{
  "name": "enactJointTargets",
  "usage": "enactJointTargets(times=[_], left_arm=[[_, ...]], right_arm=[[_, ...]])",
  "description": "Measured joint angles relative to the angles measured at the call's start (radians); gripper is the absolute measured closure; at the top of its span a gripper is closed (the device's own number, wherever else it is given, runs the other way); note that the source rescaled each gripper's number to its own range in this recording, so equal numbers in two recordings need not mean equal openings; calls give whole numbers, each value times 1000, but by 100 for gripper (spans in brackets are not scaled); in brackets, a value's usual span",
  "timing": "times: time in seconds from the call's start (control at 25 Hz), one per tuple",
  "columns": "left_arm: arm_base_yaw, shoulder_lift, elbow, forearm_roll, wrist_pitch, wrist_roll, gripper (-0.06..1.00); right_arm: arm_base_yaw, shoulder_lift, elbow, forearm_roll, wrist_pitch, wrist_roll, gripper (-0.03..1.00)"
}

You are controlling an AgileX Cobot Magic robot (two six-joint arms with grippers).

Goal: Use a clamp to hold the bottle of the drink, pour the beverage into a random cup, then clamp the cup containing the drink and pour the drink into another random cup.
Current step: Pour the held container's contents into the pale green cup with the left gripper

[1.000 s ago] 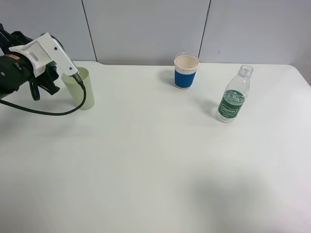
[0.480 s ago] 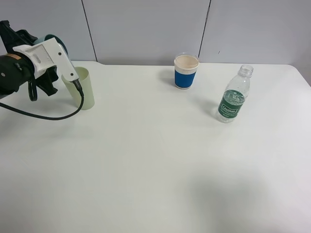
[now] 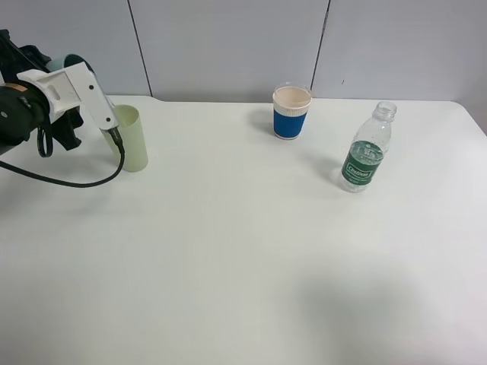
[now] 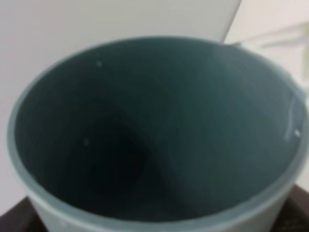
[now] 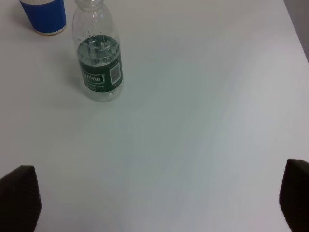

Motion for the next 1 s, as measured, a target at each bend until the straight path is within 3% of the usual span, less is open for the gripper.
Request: enactJointTargets(times=[0.56, 1.0], left_arm=[[0, 0, 0, -11, -45, 79, 91], [0, 0, 0, 48, -59, 108, 91]], right_arm=[[0, 0, 0, 0, 0, 0, -2], [0, 0, 0, 0, 0, 0, -2]])
